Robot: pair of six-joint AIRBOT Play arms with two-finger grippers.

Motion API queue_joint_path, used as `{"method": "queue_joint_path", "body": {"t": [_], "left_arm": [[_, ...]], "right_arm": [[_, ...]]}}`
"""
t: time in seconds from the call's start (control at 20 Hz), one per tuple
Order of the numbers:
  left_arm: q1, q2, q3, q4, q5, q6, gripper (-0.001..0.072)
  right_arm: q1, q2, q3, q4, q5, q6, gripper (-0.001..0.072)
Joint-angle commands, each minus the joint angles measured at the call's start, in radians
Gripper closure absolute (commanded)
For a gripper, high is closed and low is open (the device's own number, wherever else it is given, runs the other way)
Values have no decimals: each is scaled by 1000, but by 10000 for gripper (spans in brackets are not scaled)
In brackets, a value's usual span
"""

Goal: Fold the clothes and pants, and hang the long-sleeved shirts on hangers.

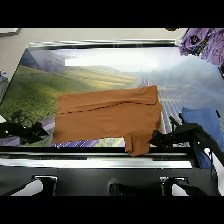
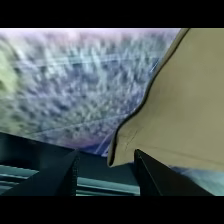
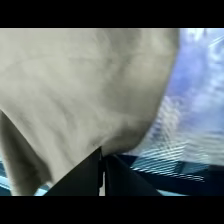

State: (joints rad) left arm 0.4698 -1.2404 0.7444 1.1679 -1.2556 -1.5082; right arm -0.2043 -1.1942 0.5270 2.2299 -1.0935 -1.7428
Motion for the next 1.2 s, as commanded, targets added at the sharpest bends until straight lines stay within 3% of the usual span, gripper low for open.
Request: {"method": "queue_joint_path", "body": {"t": [0.0, 0.3, 0.4, 0.6, 0.8, 0.9, 1.0, 1.15], "left_arm": [[22, -18, -105, -114, 46, 100, 311], [-43, -69, -119, -141, 126, 106, 350], [-69, -84, -118, -164, 135, 111, 686], [-74, -7, -95, -153, 71, 71, 694], [-74, 222, -92, 3, -39, -95, 694], [-74, 339, -92, 37, -82, -138, 694], [-77, 409, -91, 37, -80, -142, 694], [-103, 398, -65, 34, -28, -138, 694]], "right_arm": [[1, 33, 2, 19, -39, 1, 685], [1, 82, 2, 18, -43, 10, 686], [1, 111, 2, 17, -43, 25, 686], [1, 217, 26, -29, -121, 111, 687], [1, 423, 37, -89, -288, 290, 688], [1, 543, 37, -95, -363, 381, 688], [1, 609, 50, -95, -387, 409, 689], [2, 558, 115, -97, -339, 381, 689]]}}
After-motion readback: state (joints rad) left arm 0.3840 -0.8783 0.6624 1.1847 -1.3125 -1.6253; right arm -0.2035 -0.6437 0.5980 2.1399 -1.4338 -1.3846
